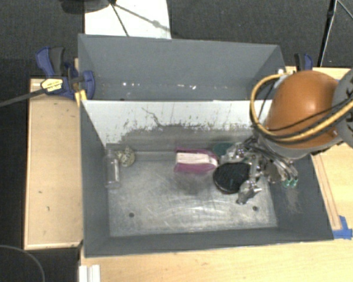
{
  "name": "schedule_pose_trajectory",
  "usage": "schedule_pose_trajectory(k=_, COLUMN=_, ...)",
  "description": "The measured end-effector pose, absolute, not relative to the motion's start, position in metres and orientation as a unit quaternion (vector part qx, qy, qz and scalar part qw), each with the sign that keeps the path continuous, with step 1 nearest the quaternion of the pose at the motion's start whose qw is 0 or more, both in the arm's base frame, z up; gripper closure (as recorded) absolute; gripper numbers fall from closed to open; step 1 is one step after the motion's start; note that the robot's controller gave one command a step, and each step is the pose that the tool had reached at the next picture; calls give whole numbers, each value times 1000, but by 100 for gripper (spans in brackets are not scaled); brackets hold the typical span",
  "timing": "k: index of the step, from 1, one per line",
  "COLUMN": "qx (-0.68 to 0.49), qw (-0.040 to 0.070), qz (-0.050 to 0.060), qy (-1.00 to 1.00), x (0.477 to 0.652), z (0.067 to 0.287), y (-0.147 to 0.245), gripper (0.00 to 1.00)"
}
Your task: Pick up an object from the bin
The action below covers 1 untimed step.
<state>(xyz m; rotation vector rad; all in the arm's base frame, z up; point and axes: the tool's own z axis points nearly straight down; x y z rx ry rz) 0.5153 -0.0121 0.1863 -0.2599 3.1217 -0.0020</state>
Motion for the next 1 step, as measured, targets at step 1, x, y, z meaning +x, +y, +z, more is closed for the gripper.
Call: schedule_pose_trajectory(k=1, qx=-79, qw=5, qz=0, qy=997, x=514, z=253, y=-11, gripper=100)
